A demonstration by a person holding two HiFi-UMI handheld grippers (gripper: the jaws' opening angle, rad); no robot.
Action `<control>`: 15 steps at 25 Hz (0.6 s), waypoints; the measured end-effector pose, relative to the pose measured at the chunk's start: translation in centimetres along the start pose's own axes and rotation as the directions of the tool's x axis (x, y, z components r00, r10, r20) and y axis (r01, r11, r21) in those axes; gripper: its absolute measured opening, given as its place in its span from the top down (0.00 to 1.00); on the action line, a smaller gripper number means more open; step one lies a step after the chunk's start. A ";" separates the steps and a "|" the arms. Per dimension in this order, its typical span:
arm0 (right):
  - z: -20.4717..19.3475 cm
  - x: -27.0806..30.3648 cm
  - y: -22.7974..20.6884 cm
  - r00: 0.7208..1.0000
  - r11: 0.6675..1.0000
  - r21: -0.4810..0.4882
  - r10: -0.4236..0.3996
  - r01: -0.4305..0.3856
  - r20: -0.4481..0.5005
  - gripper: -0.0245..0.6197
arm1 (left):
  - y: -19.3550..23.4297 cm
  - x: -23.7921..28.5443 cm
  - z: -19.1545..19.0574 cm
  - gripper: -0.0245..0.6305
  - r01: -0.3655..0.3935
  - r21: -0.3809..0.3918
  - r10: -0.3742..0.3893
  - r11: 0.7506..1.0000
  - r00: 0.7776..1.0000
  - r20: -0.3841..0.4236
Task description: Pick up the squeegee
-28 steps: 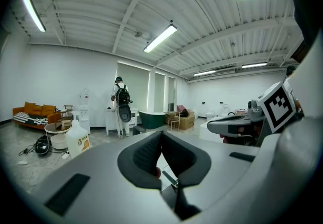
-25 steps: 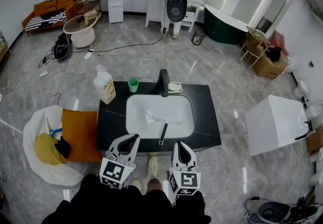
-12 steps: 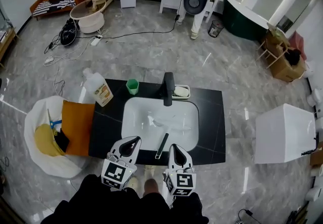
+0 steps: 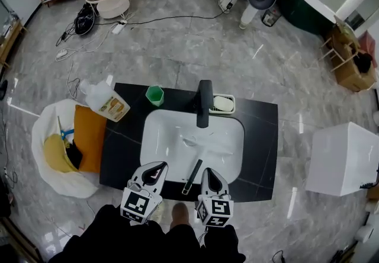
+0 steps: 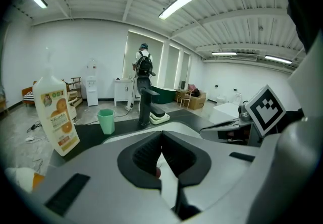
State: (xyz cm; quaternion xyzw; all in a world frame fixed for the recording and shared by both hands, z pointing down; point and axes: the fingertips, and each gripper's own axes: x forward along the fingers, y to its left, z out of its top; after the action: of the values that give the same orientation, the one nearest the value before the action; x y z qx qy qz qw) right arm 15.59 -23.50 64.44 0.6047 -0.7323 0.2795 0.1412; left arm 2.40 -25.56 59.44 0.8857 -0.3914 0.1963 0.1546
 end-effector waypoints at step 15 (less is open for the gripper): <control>-5.9 9.4 -4.3 0.967 0.963 0.264 0.010 0.060 -0.256 0.57 | 3.1 5.5 -2.0 0.93 -0.024 -0.052 0.020 0.998 0.997 -0.070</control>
State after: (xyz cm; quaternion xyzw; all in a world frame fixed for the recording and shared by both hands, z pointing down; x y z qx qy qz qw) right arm 16.80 -28.18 75.30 0.5864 -0.6554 0.4503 0.1542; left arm 3.00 -30.23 64.17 0.8695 -0.4007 0.2179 0.1894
